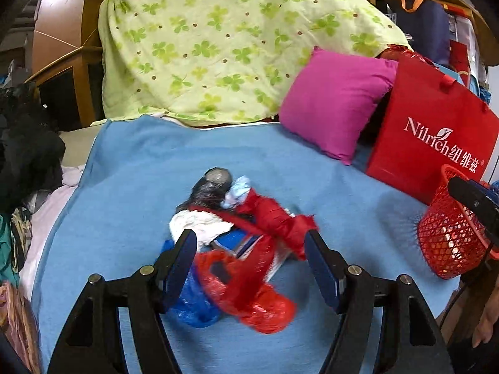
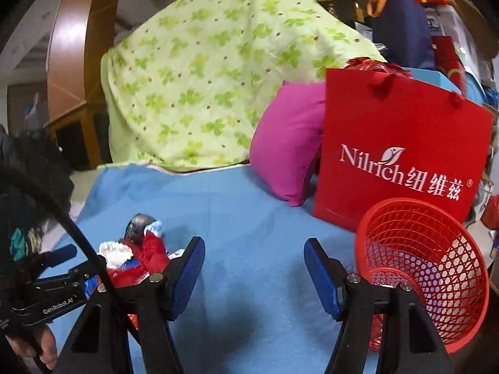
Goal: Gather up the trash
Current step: 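Return both grippers to the trash pile on the blanket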
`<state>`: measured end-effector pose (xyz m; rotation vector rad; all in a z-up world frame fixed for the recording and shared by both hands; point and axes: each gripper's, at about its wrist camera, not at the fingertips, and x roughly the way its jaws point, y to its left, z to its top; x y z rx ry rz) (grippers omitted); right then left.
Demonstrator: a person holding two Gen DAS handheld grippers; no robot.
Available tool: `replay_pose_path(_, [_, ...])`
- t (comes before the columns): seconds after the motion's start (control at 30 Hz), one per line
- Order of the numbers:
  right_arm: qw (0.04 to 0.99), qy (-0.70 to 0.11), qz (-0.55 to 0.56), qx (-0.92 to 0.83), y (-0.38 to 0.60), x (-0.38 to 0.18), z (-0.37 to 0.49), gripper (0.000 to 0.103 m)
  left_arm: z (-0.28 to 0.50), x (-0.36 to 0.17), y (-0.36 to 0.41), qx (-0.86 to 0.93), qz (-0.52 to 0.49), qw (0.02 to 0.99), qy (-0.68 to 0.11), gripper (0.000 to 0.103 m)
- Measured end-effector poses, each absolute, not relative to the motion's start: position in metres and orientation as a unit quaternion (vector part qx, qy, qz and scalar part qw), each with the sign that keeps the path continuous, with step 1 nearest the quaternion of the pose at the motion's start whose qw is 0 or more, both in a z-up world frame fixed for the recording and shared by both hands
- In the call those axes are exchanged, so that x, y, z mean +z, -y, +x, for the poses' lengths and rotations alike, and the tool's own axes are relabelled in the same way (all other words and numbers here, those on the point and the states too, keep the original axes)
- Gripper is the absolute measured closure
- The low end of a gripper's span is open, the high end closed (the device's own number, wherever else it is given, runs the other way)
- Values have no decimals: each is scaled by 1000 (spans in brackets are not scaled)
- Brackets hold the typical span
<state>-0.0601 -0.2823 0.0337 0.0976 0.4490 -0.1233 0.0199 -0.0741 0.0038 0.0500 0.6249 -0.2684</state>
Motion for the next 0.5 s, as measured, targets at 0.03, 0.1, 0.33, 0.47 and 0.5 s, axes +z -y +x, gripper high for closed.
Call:
replay_pose_path(0.03, [971, -227, 44, -62, 279, 32, -57, 33, 20, 2, 73, -131, 24, 942, -308, 31])
replay_pose_path(0.1, [970, -233, 41, -63, 275, 30, -55, 33, 20, 0, 70, -130, 24, 941, -312, 31])
replay_pose_path(0.33, [968, -241, 32, -67, 270, 28, -53, 33, 18, -4, 71, -134, 42, 940, -311, 31])
replay_pose_path(0.47, [967, -243, 27, -67, 266, 29, -51, 33, 19, -5, 72, -135, 45, 939, -313, 31])
replay_pose_path(0.5, [967, -243, 27, -66, 265, 29, -50, 33, 18, -5, 72, -134, 44, 939, -313, 31])
